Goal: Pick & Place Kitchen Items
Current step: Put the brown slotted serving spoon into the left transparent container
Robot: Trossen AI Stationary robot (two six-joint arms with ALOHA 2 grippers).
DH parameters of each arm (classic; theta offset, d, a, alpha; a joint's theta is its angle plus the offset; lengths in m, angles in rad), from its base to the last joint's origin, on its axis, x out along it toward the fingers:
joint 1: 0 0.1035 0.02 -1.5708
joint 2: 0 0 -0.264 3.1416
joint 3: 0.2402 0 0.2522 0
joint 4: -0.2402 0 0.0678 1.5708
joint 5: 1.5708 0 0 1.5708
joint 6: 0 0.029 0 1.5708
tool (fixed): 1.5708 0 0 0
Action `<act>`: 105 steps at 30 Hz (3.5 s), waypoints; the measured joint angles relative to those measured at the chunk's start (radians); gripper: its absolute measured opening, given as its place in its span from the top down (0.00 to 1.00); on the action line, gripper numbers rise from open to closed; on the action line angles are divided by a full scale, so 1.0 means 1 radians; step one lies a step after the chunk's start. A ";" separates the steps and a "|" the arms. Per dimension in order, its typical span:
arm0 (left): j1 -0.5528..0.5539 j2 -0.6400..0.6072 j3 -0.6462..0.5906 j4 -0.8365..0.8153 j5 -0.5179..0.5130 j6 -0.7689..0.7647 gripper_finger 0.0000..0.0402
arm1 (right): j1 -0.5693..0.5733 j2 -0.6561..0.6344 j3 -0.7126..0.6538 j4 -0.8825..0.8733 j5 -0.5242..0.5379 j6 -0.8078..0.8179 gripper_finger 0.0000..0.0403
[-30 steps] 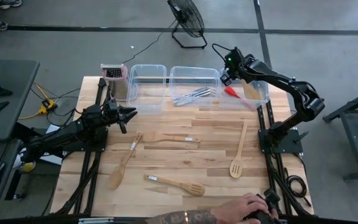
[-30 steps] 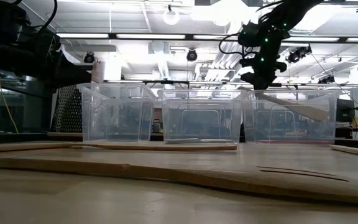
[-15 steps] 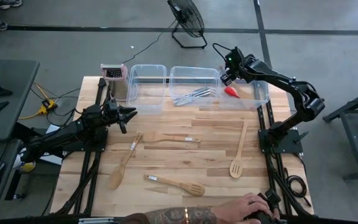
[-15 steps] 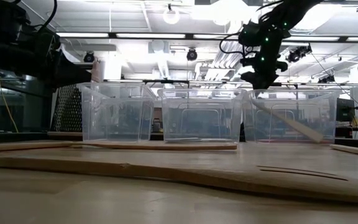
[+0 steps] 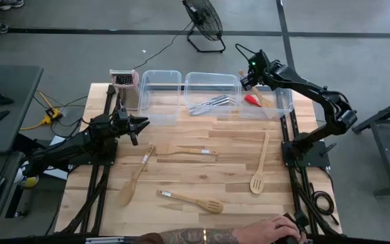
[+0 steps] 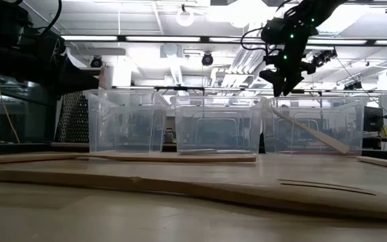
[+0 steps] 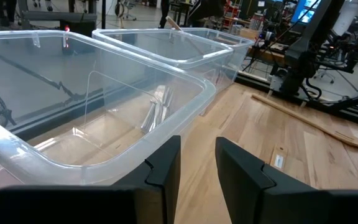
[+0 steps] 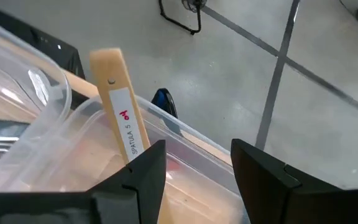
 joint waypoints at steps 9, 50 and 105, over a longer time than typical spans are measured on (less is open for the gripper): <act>0.000 0.000 0.000 0.000 0.000 0.000 0.75 | 0.037 -0.072 0.000 -0.078 -0.017 0.081 0.57; 0.000 0.000 0.000 0.000 0.000 0.000 0.75 | 0.565 -0.347 -0.005 -0.713 -0.167 0.356 0.59; 0.000 0.000 0.000 0.000 0.000 0.000 0.75 | 1.097 -0.285 -0.603 -0.198 -0.475 1.928 0.31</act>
